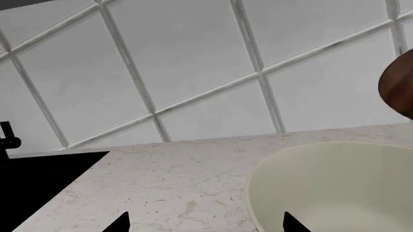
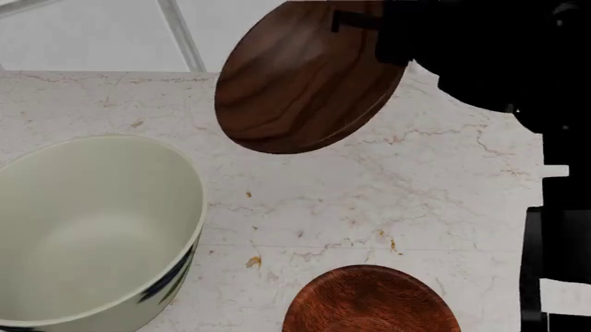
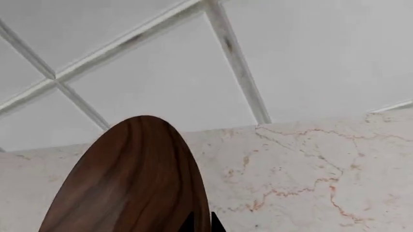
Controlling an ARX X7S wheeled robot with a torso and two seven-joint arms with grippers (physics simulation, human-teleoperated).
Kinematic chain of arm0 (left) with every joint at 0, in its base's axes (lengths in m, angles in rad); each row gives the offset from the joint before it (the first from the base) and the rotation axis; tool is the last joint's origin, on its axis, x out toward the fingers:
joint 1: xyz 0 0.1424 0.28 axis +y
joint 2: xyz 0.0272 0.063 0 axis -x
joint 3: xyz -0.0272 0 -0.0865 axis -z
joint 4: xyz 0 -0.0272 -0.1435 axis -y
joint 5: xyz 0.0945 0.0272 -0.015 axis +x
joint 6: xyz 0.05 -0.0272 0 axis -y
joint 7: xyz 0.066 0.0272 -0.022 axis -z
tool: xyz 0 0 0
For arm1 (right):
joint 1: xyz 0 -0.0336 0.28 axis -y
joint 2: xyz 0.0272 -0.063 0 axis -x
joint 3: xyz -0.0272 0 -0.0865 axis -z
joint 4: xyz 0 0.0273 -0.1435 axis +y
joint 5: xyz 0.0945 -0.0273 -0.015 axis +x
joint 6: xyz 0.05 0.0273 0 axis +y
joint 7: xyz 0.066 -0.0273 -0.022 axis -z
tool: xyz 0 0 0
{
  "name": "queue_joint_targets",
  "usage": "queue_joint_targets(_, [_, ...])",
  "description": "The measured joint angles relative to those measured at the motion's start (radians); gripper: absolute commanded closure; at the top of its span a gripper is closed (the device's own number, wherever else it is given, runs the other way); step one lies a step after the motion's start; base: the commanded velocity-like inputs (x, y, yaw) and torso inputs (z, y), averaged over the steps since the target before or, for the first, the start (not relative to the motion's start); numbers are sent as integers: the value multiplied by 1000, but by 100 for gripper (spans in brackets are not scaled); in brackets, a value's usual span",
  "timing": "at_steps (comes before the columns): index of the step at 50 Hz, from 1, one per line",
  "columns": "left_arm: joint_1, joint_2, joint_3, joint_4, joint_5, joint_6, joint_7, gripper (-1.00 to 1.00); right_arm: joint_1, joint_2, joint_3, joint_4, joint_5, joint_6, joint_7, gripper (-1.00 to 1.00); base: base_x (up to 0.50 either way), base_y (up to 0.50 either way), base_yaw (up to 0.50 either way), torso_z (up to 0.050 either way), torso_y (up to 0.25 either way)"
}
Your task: Stack the bowls from largest to smallest.
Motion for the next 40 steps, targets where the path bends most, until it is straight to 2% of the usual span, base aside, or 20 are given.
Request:
queue_joint_targets(11, [8, -7, -50, 3, -37, -7, -7, -100, -11, -58, 133, -208, 172, 111, 155, 100, 0, 0, 0, 0, 0])
queue_joint_targets(21, [14, -19, -145, 20, -117, -32, -20, -100, -88, -152, 185, -318, 276, 134, 240, 100, 0, 0, 0, 0, 0])
queue_joint_targets(29, [19, -27, -194, 26, -161, -39, -32, -100, -166, -219, 178, -377, 348, 123, 289, 100, 0, 0, 0, 0, 0])
queue_joint_targets(40, [28, -35, -218, 24, -188, -33, -41, -100, -284, -257, 89, -434, 450, 54, 332, 100, 0, 0, 0, 0, 0])
